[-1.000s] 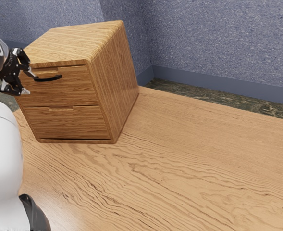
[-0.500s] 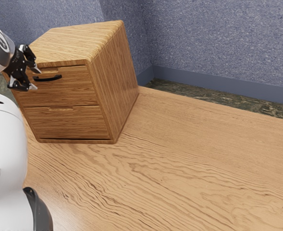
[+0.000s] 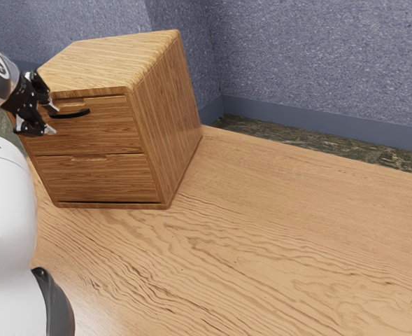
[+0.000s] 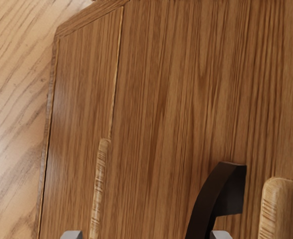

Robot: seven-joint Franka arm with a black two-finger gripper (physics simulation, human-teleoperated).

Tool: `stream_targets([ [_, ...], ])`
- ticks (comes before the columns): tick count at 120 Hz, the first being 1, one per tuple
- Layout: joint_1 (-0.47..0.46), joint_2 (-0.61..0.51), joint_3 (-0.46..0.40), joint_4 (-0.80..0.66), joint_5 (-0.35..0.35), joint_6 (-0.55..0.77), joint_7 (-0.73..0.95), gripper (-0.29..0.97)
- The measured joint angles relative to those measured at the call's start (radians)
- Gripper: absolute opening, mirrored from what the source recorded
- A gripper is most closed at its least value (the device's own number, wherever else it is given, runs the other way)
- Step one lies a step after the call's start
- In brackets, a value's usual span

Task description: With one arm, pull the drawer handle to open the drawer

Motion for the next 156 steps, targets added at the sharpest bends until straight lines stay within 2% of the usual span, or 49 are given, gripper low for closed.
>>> stream_targets([
  [44, 0.009, 0.007, -0.028, 0.025, -0.001, -0.002, 0.012, 0.25],
  [94, 0.009, 0.007, -0.029, 0.023, 0.000, -0.001, 0.029, 0.12],
  [156, -0.001, 0.002, -0.029, 0.025, 0.002, 0.001, 0.048, 0.07],
])
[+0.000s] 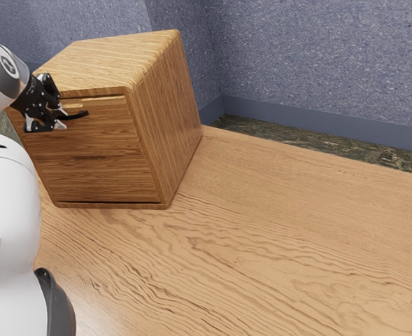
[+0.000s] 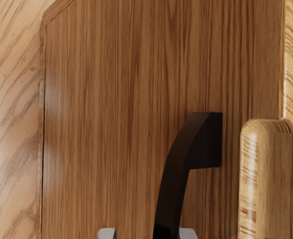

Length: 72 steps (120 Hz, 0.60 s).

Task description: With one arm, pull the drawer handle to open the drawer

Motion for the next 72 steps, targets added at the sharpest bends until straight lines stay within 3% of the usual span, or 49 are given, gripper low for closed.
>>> stream_targets([
  [72, -0.020, -0.025, 0.010, -0.012, 0.002, -0.006, 0.004, 0.08],
])
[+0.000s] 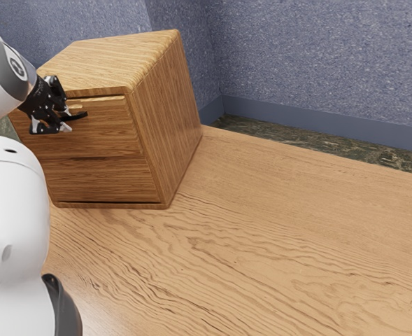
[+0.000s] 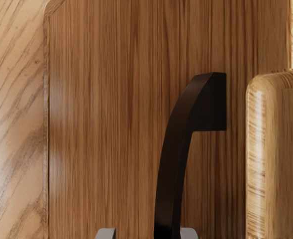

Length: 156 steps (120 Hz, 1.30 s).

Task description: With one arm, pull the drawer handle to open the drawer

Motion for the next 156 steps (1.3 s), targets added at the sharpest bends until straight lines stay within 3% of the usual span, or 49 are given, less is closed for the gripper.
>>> stream_targets([
  [156, -0.077, -0.069, 0.117, -0.101, 0.004, -0.050, 0.002, 0.08],
])
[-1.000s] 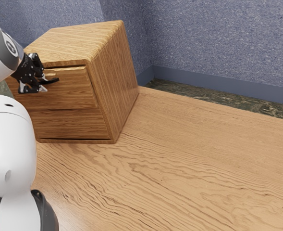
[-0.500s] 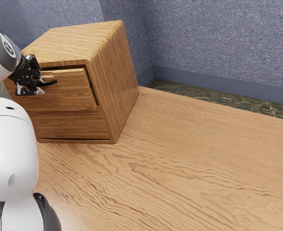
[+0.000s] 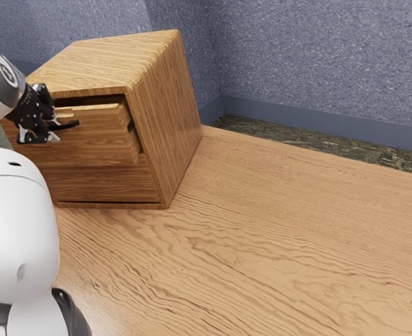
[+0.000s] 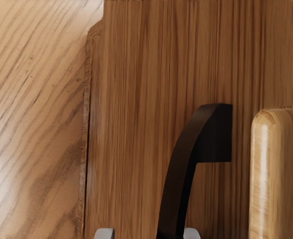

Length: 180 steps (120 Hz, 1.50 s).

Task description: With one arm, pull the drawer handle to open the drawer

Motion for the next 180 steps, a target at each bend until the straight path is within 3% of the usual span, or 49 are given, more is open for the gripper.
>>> stream_targets([
  [180, -0.148, -0.080, 0.163, -0.171, 0.005, -0.024, 0.002, 0.09],
])
